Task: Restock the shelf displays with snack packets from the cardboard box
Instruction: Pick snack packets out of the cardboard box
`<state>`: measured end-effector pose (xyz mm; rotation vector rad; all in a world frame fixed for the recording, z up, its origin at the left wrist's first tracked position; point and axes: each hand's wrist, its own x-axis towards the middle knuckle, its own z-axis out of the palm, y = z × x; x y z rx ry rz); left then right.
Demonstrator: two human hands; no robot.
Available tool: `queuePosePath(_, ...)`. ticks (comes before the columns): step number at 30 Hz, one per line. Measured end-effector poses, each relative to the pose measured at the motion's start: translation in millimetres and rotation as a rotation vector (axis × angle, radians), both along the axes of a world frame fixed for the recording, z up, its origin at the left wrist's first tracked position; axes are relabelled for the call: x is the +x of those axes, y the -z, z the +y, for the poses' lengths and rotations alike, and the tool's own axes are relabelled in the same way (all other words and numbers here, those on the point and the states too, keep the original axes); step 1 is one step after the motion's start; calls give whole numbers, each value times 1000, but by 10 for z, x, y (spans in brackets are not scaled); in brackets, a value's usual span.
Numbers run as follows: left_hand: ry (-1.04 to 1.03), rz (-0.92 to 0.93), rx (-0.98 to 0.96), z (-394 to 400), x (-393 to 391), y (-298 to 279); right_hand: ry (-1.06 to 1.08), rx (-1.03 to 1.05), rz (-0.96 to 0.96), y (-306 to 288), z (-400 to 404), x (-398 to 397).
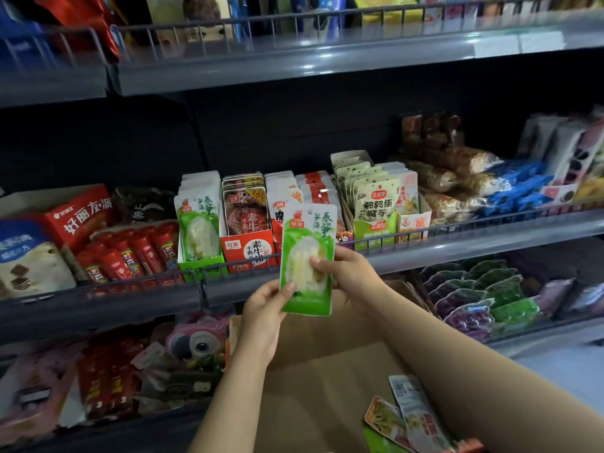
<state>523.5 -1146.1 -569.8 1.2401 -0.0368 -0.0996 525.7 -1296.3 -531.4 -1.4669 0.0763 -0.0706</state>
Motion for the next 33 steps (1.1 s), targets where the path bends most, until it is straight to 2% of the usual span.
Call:
queuePosePath(9,-136,22,-113,224,206,-144,-94,-93,-20,-261,284,353)
queuePosePath(14,-207,6,-44,322,298,-175,-83,-116,-32,-314,429,552)
queuePosePath(21,-225,16,-75,443,447,-178,-143,-125,-61,-436,554,708)
queuePosePath(28,-379,0,9,646,565,-161,-194,-243,-43,-479,772,923)
queuePosePath(33,-466,-106,78,839,638,-187,-199,-305,-83,-587,1064,1103)
